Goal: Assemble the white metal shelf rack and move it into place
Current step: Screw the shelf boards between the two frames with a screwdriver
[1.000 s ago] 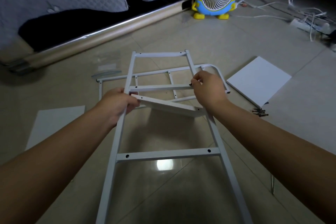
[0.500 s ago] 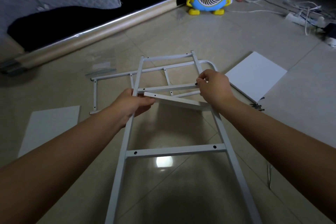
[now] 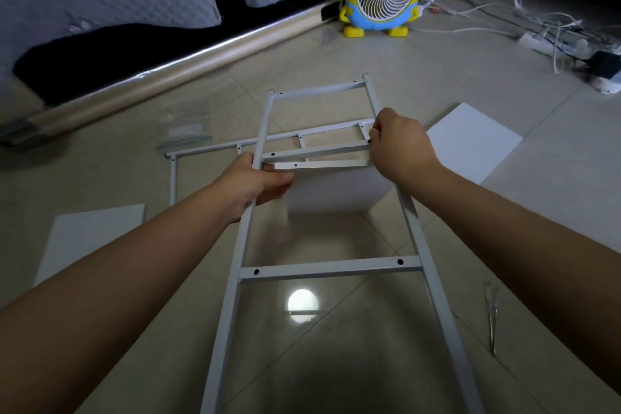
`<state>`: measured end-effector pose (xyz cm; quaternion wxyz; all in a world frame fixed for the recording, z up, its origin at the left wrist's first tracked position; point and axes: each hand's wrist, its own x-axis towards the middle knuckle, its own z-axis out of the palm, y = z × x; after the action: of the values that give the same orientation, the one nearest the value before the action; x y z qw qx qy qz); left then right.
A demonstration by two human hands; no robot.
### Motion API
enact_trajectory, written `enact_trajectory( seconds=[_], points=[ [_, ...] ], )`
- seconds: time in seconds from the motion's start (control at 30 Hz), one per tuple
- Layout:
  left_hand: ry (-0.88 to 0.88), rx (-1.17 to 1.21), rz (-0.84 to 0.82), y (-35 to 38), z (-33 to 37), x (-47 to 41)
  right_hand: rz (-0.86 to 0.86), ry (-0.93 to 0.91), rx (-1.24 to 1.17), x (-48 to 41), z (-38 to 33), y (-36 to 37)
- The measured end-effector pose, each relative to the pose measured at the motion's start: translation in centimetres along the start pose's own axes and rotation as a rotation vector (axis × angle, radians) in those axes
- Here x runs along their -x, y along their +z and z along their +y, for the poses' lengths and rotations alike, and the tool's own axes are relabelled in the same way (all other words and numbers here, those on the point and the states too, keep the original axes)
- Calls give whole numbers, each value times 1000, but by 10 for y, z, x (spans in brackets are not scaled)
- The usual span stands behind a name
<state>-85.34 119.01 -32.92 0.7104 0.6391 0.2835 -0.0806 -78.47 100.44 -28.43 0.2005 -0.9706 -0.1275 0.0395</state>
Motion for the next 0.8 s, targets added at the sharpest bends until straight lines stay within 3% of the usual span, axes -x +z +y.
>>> enact_trajectory(
  seconds=[0.23,0.4,0.53,0.8],
  points=[
    [10,-91,15,4,12,2,50,15,-53,-4,4,10],
    [4,92,30,5,28,3,49,39,-113,-9,2,10],
    [49,-1,42,9,30,4,26,74,-177,-10,4,9],
    [62,57,114,18,32,-2,23,100,-242,-10,13,5]
  ],
)
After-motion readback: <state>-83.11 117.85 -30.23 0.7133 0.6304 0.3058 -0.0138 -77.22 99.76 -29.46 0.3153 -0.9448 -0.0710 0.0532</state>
